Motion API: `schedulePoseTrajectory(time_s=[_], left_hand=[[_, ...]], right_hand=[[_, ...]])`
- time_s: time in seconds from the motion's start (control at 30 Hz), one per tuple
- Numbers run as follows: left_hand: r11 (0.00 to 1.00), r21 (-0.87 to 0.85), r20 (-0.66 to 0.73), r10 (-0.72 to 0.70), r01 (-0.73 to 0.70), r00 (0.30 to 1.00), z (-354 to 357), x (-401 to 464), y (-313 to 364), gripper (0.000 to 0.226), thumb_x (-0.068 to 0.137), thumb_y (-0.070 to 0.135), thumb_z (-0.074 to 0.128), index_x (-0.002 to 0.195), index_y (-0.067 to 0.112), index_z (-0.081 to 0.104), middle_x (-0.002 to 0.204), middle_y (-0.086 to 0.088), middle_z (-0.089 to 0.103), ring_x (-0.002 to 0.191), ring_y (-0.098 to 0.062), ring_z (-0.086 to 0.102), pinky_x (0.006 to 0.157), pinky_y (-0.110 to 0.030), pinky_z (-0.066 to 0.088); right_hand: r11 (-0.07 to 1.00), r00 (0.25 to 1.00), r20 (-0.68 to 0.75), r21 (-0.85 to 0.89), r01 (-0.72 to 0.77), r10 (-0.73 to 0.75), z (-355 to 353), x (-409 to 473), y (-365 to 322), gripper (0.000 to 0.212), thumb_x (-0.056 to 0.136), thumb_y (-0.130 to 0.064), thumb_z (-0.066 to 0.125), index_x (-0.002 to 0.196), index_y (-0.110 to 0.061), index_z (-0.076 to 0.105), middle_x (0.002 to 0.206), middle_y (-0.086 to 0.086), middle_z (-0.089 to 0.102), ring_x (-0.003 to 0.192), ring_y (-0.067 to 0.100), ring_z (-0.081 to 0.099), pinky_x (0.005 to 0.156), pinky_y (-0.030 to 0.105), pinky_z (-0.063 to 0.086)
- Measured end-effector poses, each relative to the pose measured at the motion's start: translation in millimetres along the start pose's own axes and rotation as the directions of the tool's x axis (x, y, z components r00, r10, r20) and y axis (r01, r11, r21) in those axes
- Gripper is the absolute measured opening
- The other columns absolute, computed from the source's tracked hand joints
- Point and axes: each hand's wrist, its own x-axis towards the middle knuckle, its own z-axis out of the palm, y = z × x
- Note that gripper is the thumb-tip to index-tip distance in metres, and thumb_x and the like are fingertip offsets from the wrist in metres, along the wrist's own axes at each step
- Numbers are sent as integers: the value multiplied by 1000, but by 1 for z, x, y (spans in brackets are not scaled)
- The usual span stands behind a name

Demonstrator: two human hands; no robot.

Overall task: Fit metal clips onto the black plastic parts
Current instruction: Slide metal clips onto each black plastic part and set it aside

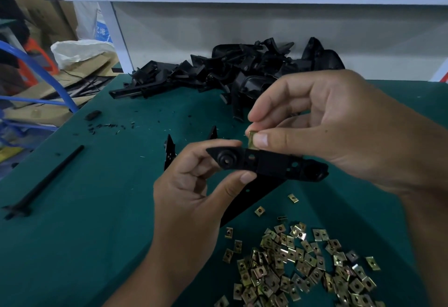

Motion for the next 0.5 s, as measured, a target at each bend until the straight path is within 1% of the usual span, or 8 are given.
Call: schedulePoseTrajectory(time_s=[0.07, 0.2, 0.37, 0.4, 0.47, 0.5], left_hand=[[1000, -3, 14, -2, 2, 1000, 0, 0, 0, 27, 78, 29, 80, 103, 36, 72, 94, 6, 77, 89, -12, 73, 79, -22, 57], [999, -25, 22, -21, 22, 1000, -2, 1, -1, 27, 80, 40, 80, 105, 35, 72, 97, 3, 77, 91, -15, 73, 81, -25, 57], [998, -48, 29, -37, 38, 999, -1, 1, -3, 27, 79, 41, 81, 104, 36, 72, 95, 3, 77, 89, -13, 72, 81, -24, 56], [997, -58, 29, -40, 41, 999, -1, 1, -2, 27, 79, 41, 81, 104, 35, 72, 95, 3, 77, 89, -12, 72, 80, -23, 56], [995, -89, 37, -47, 50, 998, 0, 2, -1, 28, 78, 41, 82, 104, 35, 73, 95, 4, 78, 89, -11, 72, 80, -22, 56], [993, -102, 42, -50, 54, 998, 0, 2, 0, 27, 78, 40, 82, 104, 35, 73, 94, 4, 78, 90, -11, 73, 80, -21, 56]], right_hand=[[999, 1000, -4, -48, 18, -18, 1, -2, -2, 18, 80, -18, 84, 91, -28, 75, 89, -6, 79, 76, 15, 77, 73, 22, 61], [989, 998, -37, -142, 48, -54, 4, -3, -6, 17, 79, -20, 85, 89, -28, 74, 87, -11, 78, 73, 10, 76, 75, 17, 58], [970, 995, -59, -233, 64, -80, 8, -7, -13, 15, 71, -34, 77, 86, -32, 73, 82, -18, 76, 71, 5, 75, 81, 15, 56], [968, 995, -60, -242, 66, -83, 8, -8, -15, 16, 70, -36, 76, 86, -32, 73, 82, -19, 76, 71, 4, 75, 80, 16, 57], [962, 994, -64, -266, 66, -86, 9, -9, -16, 16, 71, -39, 74, 86, -33, 74, 81, -20, 76, 72, 4, 75, 73, 25, 63], [959, 994, -69, -277, 63, -85, 9, -9, -16, 15, 72, -40, 73, 86, -33, 74, 80, -20, 76, 72, 4, 75, 73, 28, 63]])
